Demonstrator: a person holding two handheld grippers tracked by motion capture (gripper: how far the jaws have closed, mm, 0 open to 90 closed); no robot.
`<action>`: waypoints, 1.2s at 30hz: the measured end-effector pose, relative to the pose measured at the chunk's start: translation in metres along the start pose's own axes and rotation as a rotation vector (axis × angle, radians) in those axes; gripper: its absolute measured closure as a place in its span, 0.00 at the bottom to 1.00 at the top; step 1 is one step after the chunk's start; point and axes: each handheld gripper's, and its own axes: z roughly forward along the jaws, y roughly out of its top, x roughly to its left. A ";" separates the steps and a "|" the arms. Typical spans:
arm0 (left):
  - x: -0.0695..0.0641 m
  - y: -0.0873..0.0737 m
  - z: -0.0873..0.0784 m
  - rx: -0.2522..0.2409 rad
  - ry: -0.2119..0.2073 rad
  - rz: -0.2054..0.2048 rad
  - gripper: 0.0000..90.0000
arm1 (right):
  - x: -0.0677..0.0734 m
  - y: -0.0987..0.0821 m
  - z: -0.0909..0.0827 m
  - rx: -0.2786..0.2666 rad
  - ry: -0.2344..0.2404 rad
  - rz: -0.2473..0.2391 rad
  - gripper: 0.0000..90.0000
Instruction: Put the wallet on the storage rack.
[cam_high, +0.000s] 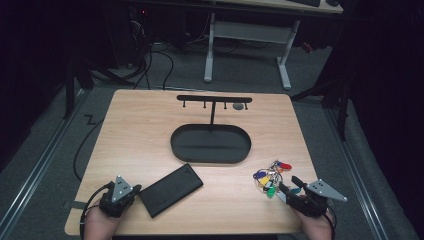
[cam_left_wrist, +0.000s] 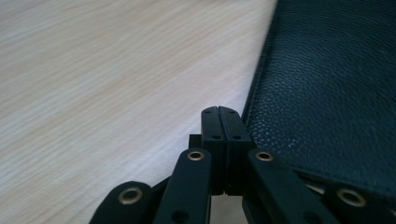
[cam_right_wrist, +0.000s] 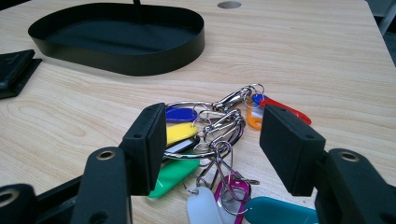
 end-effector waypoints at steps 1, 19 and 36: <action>-0.002 0.000 -0.001 0.000 -0.007 0.006 1.00 | 0.000 0.000 0.000 -0.001 0.001 -0.001 0.46; -0.031 0.005 -0.019 -0.068 -0.013 0.043 0.80 | -0.001 0.000 0.001 -0.003 0.004 0.000 0.46; -0.081 0.025 -0.007 -0.087 -0.137 0.184 0.50 | 0.001 0.000 0.004 0.010 0.010 -0.011 0.46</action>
